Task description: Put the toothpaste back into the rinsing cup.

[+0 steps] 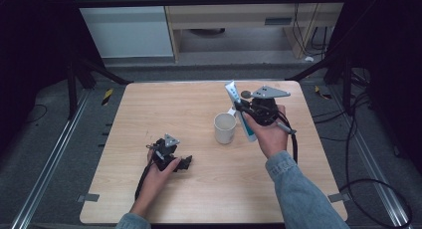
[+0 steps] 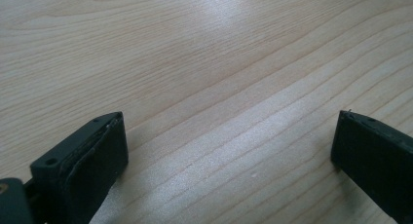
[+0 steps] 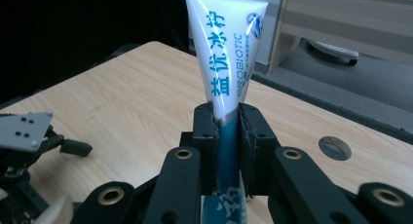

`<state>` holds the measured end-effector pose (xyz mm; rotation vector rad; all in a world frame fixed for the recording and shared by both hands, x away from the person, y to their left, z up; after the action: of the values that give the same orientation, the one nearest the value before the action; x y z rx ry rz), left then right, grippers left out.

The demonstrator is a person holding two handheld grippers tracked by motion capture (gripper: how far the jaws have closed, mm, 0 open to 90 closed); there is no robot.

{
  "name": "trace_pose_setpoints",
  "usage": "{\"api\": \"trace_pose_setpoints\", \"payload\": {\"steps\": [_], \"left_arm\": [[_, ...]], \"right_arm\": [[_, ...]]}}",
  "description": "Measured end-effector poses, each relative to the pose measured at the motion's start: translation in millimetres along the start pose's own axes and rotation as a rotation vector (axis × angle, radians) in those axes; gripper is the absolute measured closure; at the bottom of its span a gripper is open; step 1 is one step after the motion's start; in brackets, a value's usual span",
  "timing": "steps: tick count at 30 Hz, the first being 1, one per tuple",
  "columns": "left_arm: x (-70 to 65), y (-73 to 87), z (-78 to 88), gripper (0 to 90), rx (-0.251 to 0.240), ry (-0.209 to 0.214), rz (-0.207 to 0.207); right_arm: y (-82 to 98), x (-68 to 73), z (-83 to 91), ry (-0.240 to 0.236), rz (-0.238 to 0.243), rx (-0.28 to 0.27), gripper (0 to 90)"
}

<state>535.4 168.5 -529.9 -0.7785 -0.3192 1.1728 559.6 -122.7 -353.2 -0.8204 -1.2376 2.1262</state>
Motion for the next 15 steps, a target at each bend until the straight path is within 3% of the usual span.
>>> {"api": "trace_pose_setpoints", "payload": {"steps": [15], "left_arm": [[-0.1,0.1,0.1,0.0,-0.001,-0.001,0.001]], "right_arm": [[-17.5,-1.2,-9.0,0.050,-0.037,-0.082,79.0]]}}
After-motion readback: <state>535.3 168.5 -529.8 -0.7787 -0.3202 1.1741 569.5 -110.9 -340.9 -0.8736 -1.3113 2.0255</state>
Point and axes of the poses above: each handheld gripper's, and its own axes: z roughly backward along the jaws, y roughly out of its underside, x roughly to its left, the point moved 3 cm from there along -z, roughly forward along the jaws, and after that the axes turned 15 degrees about z, right-handed, at the moved point
